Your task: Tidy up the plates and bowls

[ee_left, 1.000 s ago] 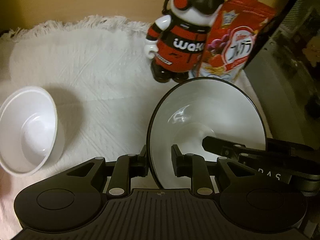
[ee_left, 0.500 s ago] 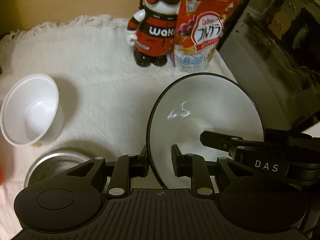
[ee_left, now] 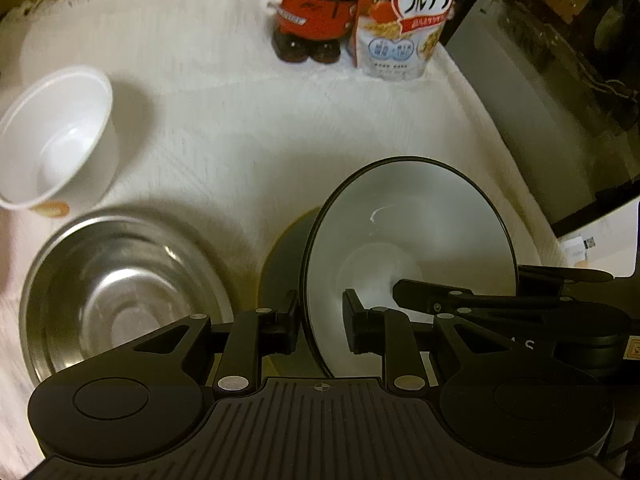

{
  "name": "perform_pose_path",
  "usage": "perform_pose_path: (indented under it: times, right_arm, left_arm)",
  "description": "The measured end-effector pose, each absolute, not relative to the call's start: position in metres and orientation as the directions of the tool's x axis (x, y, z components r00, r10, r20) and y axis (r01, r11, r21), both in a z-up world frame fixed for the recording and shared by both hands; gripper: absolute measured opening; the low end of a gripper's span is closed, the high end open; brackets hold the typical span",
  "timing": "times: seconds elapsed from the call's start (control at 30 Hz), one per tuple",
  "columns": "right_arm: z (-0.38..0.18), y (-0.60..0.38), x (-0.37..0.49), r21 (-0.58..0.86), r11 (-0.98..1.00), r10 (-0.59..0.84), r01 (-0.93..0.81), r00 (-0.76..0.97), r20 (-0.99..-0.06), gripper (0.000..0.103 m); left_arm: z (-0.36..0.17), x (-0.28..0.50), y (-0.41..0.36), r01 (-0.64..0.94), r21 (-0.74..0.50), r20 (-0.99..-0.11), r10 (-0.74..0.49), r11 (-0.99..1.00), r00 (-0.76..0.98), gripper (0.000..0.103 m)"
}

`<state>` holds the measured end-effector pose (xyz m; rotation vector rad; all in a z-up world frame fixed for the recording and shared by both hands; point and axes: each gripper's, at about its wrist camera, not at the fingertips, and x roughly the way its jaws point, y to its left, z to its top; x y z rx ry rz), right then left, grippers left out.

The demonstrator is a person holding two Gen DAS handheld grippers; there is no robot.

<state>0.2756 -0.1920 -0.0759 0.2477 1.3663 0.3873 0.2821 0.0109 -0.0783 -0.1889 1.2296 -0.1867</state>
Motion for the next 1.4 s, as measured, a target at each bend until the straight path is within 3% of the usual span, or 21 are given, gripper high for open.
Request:
perform_pose_path:
  times: [0.33,0.77,1.4]
  right_arm:
    - [-0.084,-0.175,0.275,0.353,0.918,0.381,-0.184,0.150,-0.912,0.044]
    - [-0.093,-0.164,0.281,0.352,0.914,0.380,-0.203,0.118,-0.917,0.044]
    - [-0.075,-0.179,0.275,0.344,0.923,0.374,-0.174,0.190,-0.908,0.045]
  left_arm:
    - [-0.090,0.279,0.016,0.005,-0.241,-0.928,-0.232,0.970,0.290,0.024]
    - [-0.091,0.275,0.042,-0.052,-0.333,-0.905,-0.304,0.942,0.297,0.021]
    - [-0.073,0.272,0.044,-0.009,-0.310,-0.891,-0.287,0.951,0.353,0.019]
